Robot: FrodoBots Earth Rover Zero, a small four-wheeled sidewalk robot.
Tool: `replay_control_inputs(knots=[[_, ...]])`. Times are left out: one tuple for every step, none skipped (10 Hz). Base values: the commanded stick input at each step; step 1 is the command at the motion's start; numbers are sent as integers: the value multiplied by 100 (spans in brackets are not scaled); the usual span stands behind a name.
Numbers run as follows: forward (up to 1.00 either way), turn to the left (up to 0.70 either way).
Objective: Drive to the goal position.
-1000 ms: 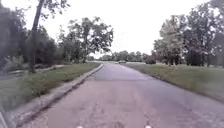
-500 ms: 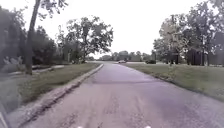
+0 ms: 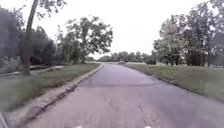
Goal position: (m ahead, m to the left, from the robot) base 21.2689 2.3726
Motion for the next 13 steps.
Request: replay_control_inputs(knots=[[70, 0], [70, 0], [70, 0], [70, 0], [70, 0], [70, 0], [70, 0], [70, 0], [70, 0], [70, 0], [70, 0], [70, 0], [70, 0]])
